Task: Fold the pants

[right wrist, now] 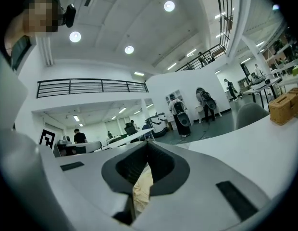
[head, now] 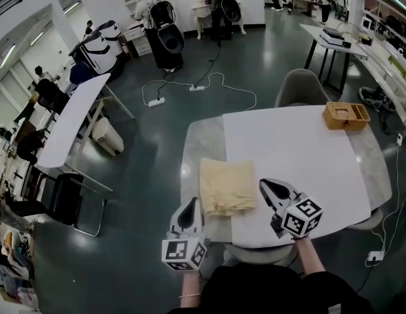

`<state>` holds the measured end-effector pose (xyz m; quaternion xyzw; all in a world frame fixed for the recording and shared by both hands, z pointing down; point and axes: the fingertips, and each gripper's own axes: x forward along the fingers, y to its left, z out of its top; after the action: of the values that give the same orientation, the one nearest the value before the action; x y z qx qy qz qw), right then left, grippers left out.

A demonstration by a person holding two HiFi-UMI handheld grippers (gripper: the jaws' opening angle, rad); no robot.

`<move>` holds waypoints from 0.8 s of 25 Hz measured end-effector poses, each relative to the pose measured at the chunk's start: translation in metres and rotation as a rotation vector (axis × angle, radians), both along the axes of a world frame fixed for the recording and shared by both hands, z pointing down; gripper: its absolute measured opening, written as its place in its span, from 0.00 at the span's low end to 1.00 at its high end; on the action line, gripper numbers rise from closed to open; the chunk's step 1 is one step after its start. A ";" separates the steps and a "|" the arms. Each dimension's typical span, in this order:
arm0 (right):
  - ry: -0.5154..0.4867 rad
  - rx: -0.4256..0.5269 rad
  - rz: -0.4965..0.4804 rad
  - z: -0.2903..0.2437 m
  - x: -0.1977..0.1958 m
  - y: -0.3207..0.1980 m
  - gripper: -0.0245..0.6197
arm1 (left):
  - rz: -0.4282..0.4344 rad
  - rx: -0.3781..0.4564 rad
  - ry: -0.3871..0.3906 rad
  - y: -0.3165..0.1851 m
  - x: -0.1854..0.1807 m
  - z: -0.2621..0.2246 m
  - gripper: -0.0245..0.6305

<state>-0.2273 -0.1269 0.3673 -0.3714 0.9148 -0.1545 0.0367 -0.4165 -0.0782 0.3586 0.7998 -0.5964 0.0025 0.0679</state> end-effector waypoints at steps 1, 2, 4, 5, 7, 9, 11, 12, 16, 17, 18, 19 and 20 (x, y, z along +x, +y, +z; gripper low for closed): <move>0.000 0.011 0.006 -0.002 0.004 0.001 0.06 | 0.006 0.012 0.003 0.002 0.002 -0.003 0.05; -0.001 0.022 0.011 -0.005 0.007 0.003 0.06 | 0.009 0.023 0.004 0.003 0.003 -0.006 0.05; -0.003 0.037 0.020 -0.010 0.015 0.006 0.06 | 0.007 0.042 0.003 0.008 0.005 -0.013 0.05; -0.005 0.041 0.026 -0.012 0.018 0.008 0.06 | 0.001 0.048 0.001 0.011 0.005 -0.016 0.05; -0.012 0.047 0.041 -0.015 0.026 0.011 0.06 | -0.016 0.057 -0.005 0.015 0.004 -0.019 0.05; -0.020 0.058 0.051 -0.017 0.033 0.012 0.06 | -0.031 0.061 -0.007 0.017 0.003 -0.019 0.05; -0.038 0.064 0.054 -0.019 0.038 0.013 0.06 | -0.039 0.059 -0.013 0.020 0.004 -0.018 0.05; -0.047 0.064 0.056 -0.020 0.041 0.013 0.06 | -0.042 0.057 -0.017 0.021 0.004 -0.017 0.05; -0.055 0.072 0.075 -0.019 0.049 0.014 0.06 | -0.063 0.051 -0.045 0.026 0.002 -0.012 0.05; -0.054 0.076 0.080 -0.020 0.050 0.013 0.06 | -0.067 0.051 -0.050 0.026 0.001 -0.011 0.05; -0.052 0.081 0.083 -0.020 0.051 0.011 0.06 | -0.069 0.051 -0.053 0.026 0.001 -0.011 0.05; -0.049 0.085 0.084 -0.021 0.052 0.010 0.06 | -0.070 0.051 -0.053 0.025 0.001 -0.011 0.05; -0.047 0.089 0.086 -0.022 0.052 0.009 0.06 | -0.073 0.051 -0.053 0.024 0.001 -0.012 0.05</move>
<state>-0.1753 -0.1176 0.3448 -0.4044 0.9029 -0.1206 0.0811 -0.4155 -0.0539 0.3468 0.7785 -0.6268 0.0058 0.0315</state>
